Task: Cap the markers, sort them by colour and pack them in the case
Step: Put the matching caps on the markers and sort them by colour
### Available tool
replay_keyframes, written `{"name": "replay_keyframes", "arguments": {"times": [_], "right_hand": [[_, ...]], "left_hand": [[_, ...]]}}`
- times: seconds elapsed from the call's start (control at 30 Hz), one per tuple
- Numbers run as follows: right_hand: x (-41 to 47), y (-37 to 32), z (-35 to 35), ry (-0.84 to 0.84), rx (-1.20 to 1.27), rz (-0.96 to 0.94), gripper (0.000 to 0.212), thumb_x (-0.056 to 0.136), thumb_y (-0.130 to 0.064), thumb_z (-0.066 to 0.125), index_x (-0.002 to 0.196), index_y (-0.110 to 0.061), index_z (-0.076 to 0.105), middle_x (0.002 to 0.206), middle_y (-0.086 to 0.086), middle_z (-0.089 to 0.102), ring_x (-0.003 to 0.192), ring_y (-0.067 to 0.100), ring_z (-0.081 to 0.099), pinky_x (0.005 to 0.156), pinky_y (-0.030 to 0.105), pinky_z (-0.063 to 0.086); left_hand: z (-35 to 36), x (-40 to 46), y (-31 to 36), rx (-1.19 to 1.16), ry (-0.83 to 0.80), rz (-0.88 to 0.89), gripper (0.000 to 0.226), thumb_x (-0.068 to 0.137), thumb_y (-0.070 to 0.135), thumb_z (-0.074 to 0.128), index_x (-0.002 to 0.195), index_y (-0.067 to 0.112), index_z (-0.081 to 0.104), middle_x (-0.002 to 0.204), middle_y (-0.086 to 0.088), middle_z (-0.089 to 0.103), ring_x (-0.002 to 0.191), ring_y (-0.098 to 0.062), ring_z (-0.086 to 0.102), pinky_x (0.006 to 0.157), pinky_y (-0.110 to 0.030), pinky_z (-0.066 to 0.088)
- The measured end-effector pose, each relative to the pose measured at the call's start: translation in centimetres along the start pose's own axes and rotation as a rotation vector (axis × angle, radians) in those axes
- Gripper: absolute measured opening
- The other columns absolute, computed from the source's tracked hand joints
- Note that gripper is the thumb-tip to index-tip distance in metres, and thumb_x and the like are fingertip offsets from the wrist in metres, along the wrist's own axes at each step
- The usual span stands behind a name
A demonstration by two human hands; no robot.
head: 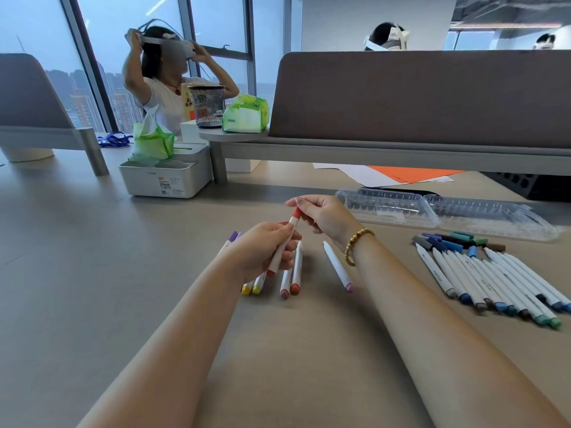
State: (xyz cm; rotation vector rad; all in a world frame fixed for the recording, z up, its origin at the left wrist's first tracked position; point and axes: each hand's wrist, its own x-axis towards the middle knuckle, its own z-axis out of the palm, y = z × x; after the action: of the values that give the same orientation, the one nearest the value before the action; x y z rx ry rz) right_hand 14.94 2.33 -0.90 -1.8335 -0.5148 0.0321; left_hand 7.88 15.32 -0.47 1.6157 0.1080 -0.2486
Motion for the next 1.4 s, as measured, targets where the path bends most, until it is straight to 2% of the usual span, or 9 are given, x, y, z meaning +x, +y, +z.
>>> {"name": "replay_keyframes", "arguments": {"times": [0.17, 0.27, 0.4, 0.57, 0.73, 0.93, 1.07, 1.27, 1.4], "right_hand": [[0.0, -0.2, 0.6, 0.032, -0.075, -0.029, 0.032, 0.101, -0.018, 0.038, 0.110, -0.003, 0.064, 0.064, -0.002, 0.049, 0.056, 0.007, 0.042, 0.047, 0.011, 0.037], [-0.2, -0.5, 0.8, -0.003, -0.083, -0.009, 0.031, 0.101, -0.017, 0.038, 0.110, -0.003, 0.065, 0.065, -0.003, 0.049, 0.057, 0.005, 0.043, 0.049, 0.011, 0.038], [-0.4, -0.8, 1.6, -0.062, -0.116, 0.022, 0.030, 0.101, -0.016, 0.038, 0.112, -0.004, 0.063, 0.070, -0.006, 0.052, 0.061, 0.002, 0.044, 0.048, 0.003, 0.036], [0.1, 0.2, 0.4, 0.065, -0.153, 0.091, 0.030, 0.101, -0.015, 0.036, 0.114, -0.004, 0.061, 0.074, -0.005, 0.051, 0.066, 0.005, 0.044, 0.055, 0.013, 0.034], [0.2, 0.7, -1.5, 0.161, -0.124, 0.184, 0.030, 0.100, -0.011, 0.036, 0.110, -0.003, 0.063, 0.073, -0.002, 0.052, 0.062, 0.008, 0.045, 0.040, 0.006, 0.035], [0.1, 1.0, -2.4, 0.183, -0.156, 0.220, 0.030, 0.100, -0.013, 0.035, 0.112, -0.006, 0.062, 0.072, -0.002, 0.052, 0.059, 0.006, 0.044, 0.044, 0.013, 0.033], [0.3, 1.2, -2.3, 0.165, -0.181, 0.217, 0.030, 0.100, -0.013, 0.035, 0.112, -0.006, 0.061, 0.074, -0.002, 0.052, 0.063, 0.007, 0.045, 0.045, 0.013, 0.032], [0.6, 1.8, -2.9, 0.193, -0.195, 0.231, 0.028, 0.100, -0.011, 0.035, 0.106, -0.007, 0.062, 0.075, 0.001, 0.054, 0.059, 0.005, 0.045, 0.039, 0.008, 0.032], [0.8, 2.9, -3.1, 0.277, -0.256, 0.265, 0.027, 0.097, -0.007, 0.036, 0.099, -0.007, 0.063, 0.078, 0.002, 0.055, 0.071, 0.013, 0.050, 0.067, 0.024, 0.045]], "left_hand": [[0.4, 0.1, 0.0, -0.075, 0.000, -0.003, 0.028, 0.103, 0.023, 0.032, 0.088, 0.006, 0.048, 0.058, 0.000, 0.038, 0.037, -0.003, 0.033, 0.037, -0.011, 0.031], [0.8, 0.1, 0.2, -0.065, 0.028, 0.010, 0.029, 0.103, 0.025, 0.033, 0.086, 0.006, 0.048, 0.059, -0.002, 0.042, 0.038, -0.005, 0.038, 0.038, -0.014, 0.036], [0.4, 0.5, -0.1, 0.320, 0.174, 0.007, 0.034, 0.101, 0.032, 0.037, 0.091, 0.010, 0.060, 0.077, -0.006, 0.067, 0.067, -0.015, 0.062, 0.073, -0.031, 0.055], [-0.9, 1.3, -0.6, 0.531, 0.374, 0.037, 0.036, 0.096, 0.037, 0.044, 0.094, 0.011, 0.069, 0.057, 0.000, 0.039, 0.051, -0.011, 0.034, 0.053, -0.023, 0.034], [-1.0, 2.2, -1.8, 0.844, 0.406, 0.005, 0.036, 0.093, 0.041, 0.048, 0.078, 0.011, 0.061, 0.059, -0.001, 0.047, 0.055, -0.015, 0.045, 0.054, -0.025, 0.037], [-0.4, 1.7, -2.1, 1.053, 0.458, 0.103, 0.023, 0.093, 0.037, 0.047, 0.101, 0.017, 0.054, 0.091, -0.008, 0.065, 0.083, -0.022, 0.061, 0.080, -0.030, 0.045], [-0.1, 1.2, -2.1, 1.030, 0.514, 0.196, 0.027, 0.092, 0.034, 0.052, 0.108, 0.016, 0.041, 0.096, -0.003, 0.052, 0.074, -0.017, 0.049, 0.060, -0.025, 0.038], [1.1, 1.1, -1.9, 1.174, 0.376, 0.284, 0.027, 0.091, 0.046, 0.049, 0.103, 0.023, 0.060, 0.115, 0.000, 0.045, 0.095, -0.014, 0.049, 0.077, -0.024, 0.040], [1.3, 1.2, -2.4, 1.208, 0.357, 0.230, 0.038, 0.090, 0.048, 0.048, 0.098, 0.015, 0.064, 0.117, -0.004, 0.051, 0.105, -0.016, 0.050, 0.079, -0.025, 0.038]]}}
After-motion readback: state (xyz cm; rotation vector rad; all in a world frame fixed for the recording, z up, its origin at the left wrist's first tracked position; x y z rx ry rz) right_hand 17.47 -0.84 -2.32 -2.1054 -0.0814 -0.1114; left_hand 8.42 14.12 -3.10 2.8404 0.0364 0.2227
